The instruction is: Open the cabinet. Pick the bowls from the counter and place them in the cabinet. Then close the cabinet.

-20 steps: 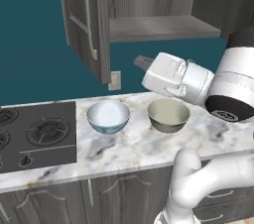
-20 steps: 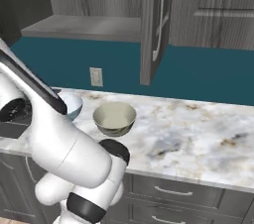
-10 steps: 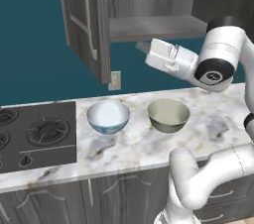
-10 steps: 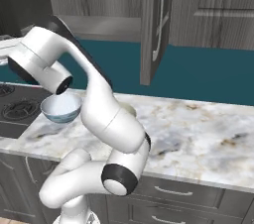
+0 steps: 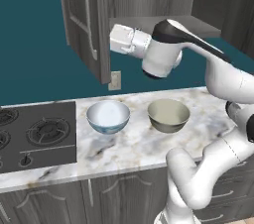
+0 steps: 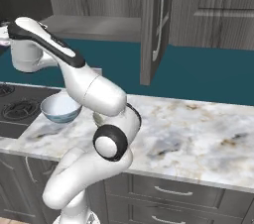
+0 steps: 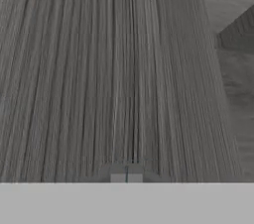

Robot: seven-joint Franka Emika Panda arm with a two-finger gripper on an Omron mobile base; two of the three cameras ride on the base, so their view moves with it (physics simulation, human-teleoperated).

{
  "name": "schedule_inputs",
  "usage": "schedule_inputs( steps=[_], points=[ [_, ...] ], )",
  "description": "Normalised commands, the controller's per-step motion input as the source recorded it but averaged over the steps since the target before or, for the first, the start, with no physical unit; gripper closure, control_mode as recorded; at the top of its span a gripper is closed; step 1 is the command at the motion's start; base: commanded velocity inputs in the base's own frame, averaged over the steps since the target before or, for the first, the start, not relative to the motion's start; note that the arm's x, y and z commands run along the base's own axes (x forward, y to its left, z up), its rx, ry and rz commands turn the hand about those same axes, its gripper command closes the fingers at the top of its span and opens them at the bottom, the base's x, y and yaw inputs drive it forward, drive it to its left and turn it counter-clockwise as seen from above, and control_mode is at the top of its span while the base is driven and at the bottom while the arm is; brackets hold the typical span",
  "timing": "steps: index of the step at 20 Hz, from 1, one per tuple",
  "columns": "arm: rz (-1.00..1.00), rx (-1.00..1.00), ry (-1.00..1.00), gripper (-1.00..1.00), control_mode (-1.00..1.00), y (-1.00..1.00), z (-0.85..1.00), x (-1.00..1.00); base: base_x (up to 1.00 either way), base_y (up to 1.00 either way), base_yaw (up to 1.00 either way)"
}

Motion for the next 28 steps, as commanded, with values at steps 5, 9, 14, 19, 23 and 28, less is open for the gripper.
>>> schedule_inputs(
  steps=[5,9,14,19,23,28],
  points=[
    [0.00,0.00,-0.02,1.00,-1.00,1.00,-0.30,0.75,0.00,0.00,0.00],
    [0.05,-0.02,0.03,1.00,-1.00,1.00,-0.52,0.33,0.00,0.00,0.00],
    [0.23,-0.17,0.12,1.00,-1.00,1.00,-0.99,-0.01,0.00,0.00,0.00],
    [0.06,-0.11,-0.22,1.00,-1.00,0.42,0.05,-0.32,0.00,0.00,0.00],
    [0.00,-0.08,-0.27,1.00,-1.00,0.16,0.00,-1.00,0.00,0.00,0.00],
    [-0.09,-0.05,0.03,1.00,-1.00,-0.48,-0.16,-0.76,0.00,0.00,0.00]
  ],
)
